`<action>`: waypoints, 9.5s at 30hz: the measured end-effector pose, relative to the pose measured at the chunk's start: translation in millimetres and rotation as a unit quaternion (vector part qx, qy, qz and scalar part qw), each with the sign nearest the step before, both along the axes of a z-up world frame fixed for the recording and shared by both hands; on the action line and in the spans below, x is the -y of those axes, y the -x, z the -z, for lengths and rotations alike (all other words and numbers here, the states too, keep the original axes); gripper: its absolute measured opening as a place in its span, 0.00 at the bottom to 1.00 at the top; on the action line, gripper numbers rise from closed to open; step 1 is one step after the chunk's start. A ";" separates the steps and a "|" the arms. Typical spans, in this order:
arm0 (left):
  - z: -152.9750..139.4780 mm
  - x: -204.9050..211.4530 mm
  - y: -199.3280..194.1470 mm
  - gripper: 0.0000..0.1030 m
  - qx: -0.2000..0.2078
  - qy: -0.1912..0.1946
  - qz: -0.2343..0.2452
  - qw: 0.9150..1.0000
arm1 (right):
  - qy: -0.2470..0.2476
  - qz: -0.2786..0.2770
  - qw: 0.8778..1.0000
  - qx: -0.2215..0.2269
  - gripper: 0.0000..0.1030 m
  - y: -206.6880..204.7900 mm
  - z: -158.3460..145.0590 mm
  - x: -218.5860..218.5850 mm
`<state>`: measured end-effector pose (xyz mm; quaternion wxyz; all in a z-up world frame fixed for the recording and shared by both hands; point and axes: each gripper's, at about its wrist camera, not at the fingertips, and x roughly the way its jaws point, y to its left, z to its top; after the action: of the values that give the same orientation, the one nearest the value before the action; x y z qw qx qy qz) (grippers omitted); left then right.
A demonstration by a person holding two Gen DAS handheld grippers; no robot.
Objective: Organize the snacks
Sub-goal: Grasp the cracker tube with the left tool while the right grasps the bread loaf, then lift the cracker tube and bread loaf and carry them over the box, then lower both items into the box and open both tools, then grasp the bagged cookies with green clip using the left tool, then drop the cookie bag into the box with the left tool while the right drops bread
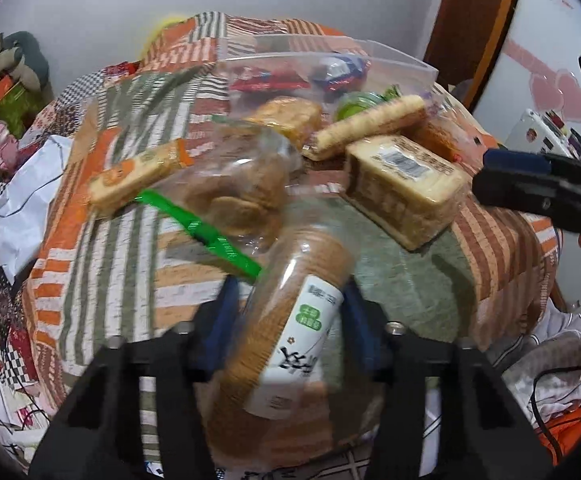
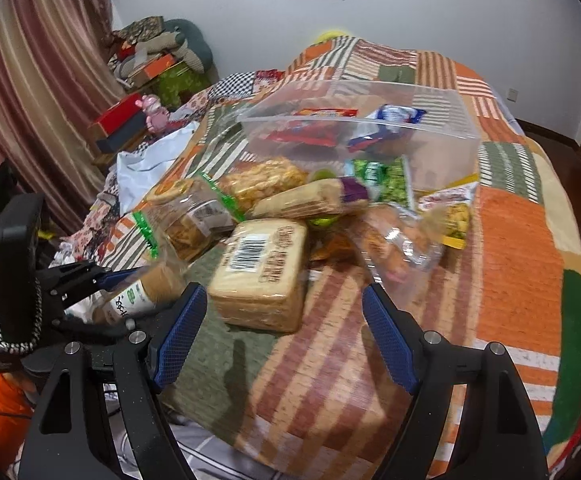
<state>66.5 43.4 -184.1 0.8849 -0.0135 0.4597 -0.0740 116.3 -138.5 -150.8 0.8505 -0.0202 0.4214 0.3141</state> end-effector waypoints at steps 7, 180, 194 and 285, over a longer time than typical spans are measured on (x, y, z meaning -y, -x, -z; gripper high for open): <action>-5.5 -8.9 3.2 0.34 0.017 0.015 -0.012 1.000 | 0.023 -0.018 1.000 -0.007 0.67 -8.0 12.9 -25.4; -38.4 -25.3 -60.1 0.83 -0.003 0.002 -0.059 0.998 | 0.017 0.047 0.998 0.024 0.63 -45.3 -6.4 51.2; -4.3 -31.4 -78.7 0.83 -0.042 0.019 -0.064 0.997 | 0.028 0.022 0.999 -0.012 0.63 -61.6 16.3 31.7; -96.0 1.4 -207.7 0.47 0.106 0.052 -0.043 0.992 | -0.048 0.100 0.990 0.093 0.52 -143.5 -55.2 37.2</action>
<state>274.2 42.1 -88.0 0.9290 -0.0716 0.3581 -0.0607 259.8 -175.6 -95.6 0.9129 0.0341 0.3250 0.2447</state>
